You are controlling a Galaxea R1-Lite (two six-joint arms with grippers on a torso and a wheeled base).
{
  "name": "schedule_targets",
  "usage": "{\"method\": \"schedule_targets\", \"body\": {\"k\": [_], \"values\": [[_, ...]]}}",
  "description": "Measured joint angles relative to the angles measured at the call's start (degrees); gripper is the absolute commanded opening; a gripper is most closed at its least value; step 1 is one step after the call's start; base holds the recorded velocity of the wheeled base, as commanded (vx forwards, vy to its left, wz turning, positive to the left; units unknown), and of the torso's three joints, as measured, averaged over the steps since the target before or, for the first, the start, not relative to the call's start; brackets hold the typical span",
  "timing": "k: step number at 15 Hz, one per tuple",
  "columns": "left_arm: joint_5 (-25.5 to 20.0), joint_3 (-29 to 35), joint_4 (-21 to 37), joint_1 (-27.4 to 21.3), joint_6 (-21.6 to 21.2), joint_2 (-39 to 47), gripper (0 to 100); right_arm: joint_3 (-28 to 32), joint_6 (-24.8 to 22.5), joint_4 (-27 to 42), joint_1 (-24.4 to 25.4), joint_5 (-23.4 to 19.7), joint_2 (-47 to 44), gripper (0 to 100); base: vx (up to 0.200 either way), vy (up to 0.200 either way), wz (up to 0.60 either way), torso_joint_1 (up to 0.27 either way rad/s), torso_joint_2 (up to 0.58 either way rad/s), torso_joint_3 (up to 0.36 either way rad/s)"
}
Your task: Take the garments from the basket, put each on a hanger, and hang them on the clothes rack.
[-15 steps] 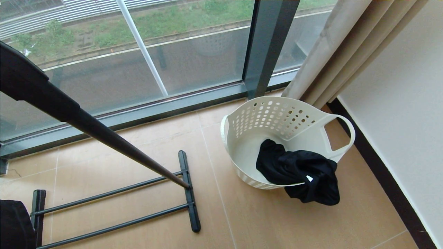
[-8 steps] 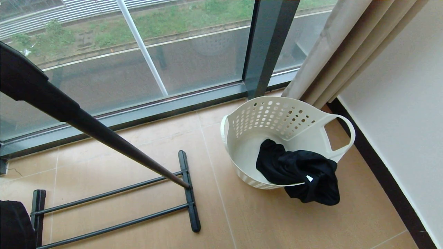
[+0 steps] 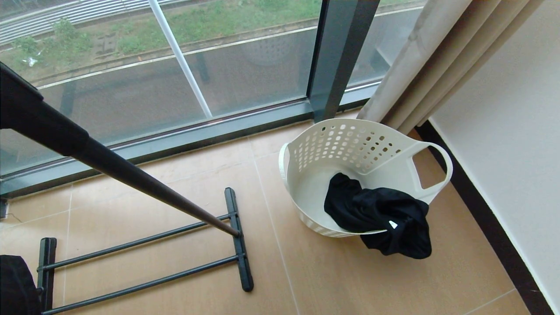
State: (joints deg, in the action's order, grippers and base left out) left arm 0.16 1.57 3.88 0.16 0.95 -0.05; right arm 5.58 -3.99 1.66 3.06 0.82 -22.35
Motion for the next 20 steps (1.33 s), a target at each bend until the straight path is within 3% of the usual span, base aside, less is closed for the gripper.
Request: {"method": "schedule_targets", "body": {"k": [2,5,9,11,14,20], "values": [[0.00,0.00,-0.02,0.00,0.00,0.00,100,5.05,-3.78,-0.22,1.68,-0.20,-11.01,100,0.000,0.000,0.00,0.000,0.00,0.000],[-0.02,0.00,0.00,0.00,-0.02,-0.02,100,13.46,-15.63,-2.34,4.02,-0.27,-27.95,100,0.000,0.000,0.00,0.000,0.00,0.000],[0.00,0.00,0.00,-0.02,-0.02,0.00,100,22.61,-46.07,-6.80,5.91,-0.02,-46.48,100,0.000,0.000,0.00,0.000,0.00,0.000],[0.00,0.00,0.00,-0.02,-0.02,-0.02,100,26.50,-56.59,-7.70,6.22,1.26,-52.85,100,0.000,0.000,0.00,0.000,0.00,0.000],[0.00,0.00,0.00,0.00,-0.02,0.00,100,30.53,-62.05,-8.11,7.00,6.18,-59.98,100,0.000,0.000,0.00,0.000,0.00,0.000],[0.00,0.00,0.00,0.00,0.00,-0.02,100,33.57,-62.60,-20.37,9.09,11.87,-73.41,100,0.000,0.000,0.00,0.000,0.00,0.000]]}}
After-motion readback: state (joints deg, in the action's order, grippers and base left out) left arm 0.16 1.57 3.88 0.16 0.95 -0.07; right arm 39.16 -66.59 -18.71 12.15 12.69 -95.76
